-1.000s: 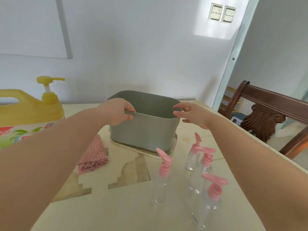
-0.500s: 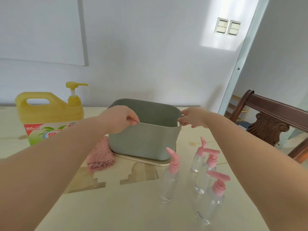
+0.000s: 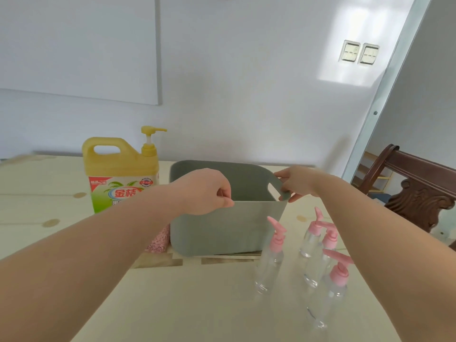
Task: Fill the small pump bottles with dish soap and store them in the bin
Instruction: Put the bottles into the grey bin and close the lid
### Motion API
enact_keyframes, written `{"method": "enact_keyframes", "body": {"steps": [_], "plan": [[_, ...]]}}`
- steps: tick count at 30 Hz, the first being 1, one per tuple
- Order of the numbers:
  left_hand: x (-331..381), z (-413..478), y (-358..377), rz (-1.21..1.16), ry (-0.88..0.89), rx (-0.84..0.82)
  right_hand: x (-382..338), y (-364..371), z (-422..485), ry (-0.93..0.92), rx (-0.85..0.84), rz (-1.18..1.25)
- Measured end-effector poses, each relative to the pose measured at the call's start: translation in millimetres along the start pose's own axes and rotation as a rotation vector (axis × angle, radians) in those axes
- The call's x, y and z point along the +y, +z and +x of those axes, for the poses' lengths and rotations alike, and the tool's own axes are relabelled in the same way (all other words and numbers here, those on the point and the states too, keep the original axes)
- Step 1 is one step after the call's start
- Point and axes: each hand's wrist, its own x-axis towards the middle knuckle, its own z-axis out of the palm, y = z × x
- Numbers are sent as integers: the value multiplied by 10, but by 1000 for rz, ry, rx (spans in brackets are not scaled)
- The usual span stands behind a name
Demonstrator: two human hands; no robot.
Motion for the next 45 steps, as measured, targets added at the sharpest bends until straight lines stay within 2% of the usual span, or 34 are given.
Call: {"method": "enact_keyframes", "body": {"steps": [6,11,14,16,19,21,24,35,45], "plan": [[-44,-154,-37,18,-53,83,-42,45,-29,35,14,25],[-111,-163,31,-98,-94,134,-1,24,-46,44,130,80],[-112,-162,89,-155,-105,136,39,38,-84,59,145,125],[-142,-162,141,-199,-140,208,58,51,-106,80,139,186],[-245,-153,169,-307,-398,327,70,61,-125,107,121,284],[-308,-136,155,-499,-599,267,62,58,-116,102,102,315],[-351,-98,118,-732,-715,242,21,23,-119,74,103,319],[-435,-487,-314,-860,-745,518,-315,-36,-539,1,112,357],[-431,-1394,-707,-983,-730,611,-859,281,-1038,-87,82,382]]}}
